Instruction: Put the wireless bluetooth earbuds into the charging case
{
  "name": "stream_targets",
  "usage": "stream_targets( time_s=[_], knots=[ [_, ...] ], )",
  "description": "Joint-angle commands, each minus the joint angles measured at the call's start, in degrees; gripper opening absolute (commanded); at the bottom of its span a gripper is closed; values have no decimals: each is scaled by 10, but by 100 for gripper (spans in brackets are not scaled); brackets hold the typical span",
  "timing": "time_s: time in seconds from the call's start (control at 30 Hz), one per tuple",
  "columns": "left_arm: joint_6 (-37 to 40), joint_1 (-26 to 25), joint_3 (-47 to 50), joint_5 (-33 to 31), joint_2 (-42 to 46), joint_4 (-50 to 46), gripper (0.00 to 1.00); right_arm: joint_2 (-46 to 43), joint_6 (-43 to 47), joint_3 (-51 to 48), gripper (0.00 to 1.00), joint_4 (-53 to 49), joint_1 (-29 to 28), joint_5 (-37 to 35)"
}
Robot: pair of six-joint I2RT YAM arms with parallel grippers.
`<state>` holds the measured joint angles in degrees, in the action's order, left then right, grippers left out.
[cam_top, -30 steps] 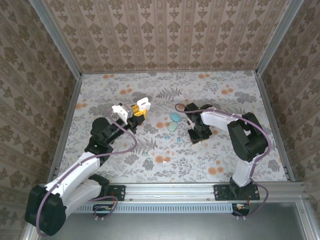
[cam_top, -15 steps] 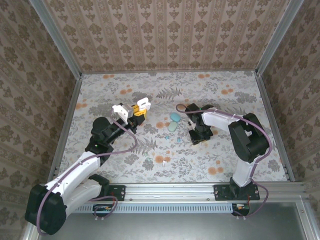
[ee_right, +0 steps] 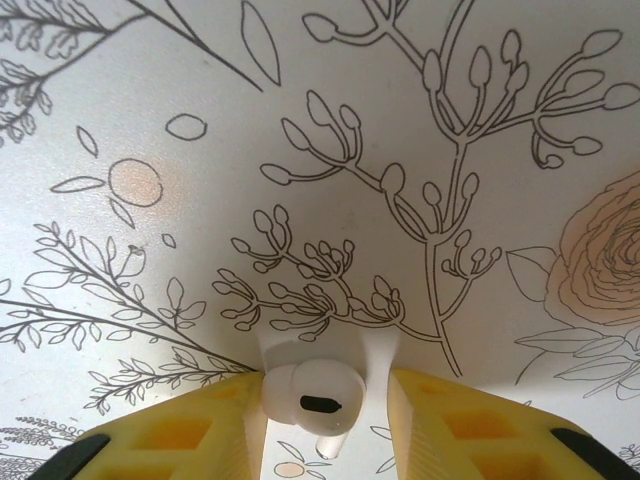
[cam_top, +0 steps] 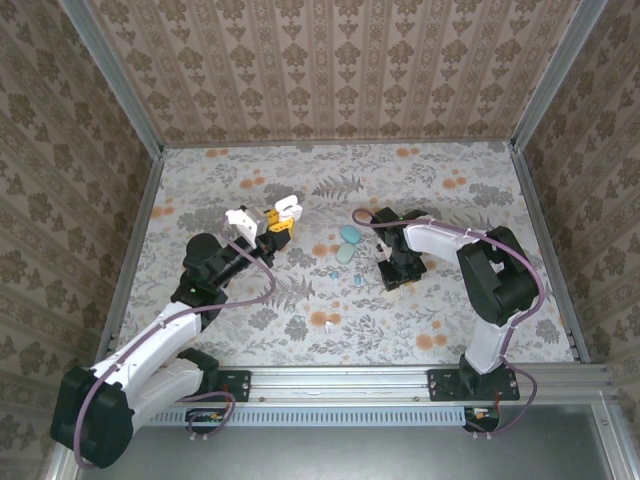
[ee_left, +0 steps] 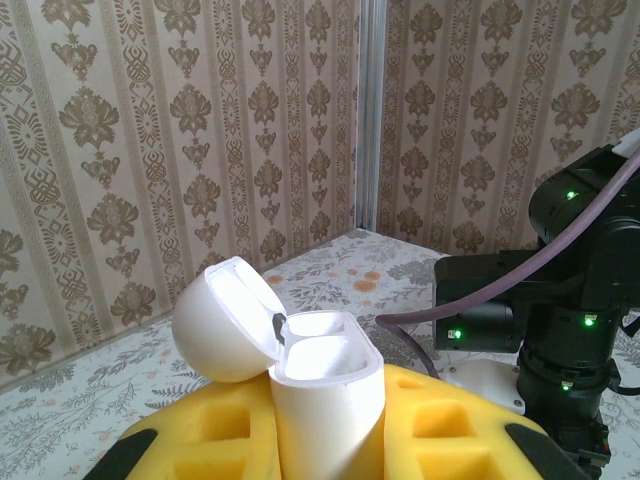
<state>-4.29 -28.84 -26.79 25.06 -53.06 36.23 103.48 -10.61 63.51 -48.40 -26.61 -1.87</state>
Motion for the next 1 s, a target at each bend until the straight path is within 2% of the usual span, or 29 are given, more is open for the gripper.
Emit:
stream_targets(
  time_s=[0.0,0.37,0.7,0.97],
  knots=[
    [-5,-3,-19,7,2,17,18,10,1,8,38,-10,3,6],
    [-5,-3,-19,8,-4,20,18,14,2,20,38,-1,3,-1],
    [-6,-4,-19,8,-3,20,18,26,6,13,33,1,4,7],
    [-10,-8,-27,20,-26,28,19,-39,-4,18,30,-8,4,3]
  ],
)
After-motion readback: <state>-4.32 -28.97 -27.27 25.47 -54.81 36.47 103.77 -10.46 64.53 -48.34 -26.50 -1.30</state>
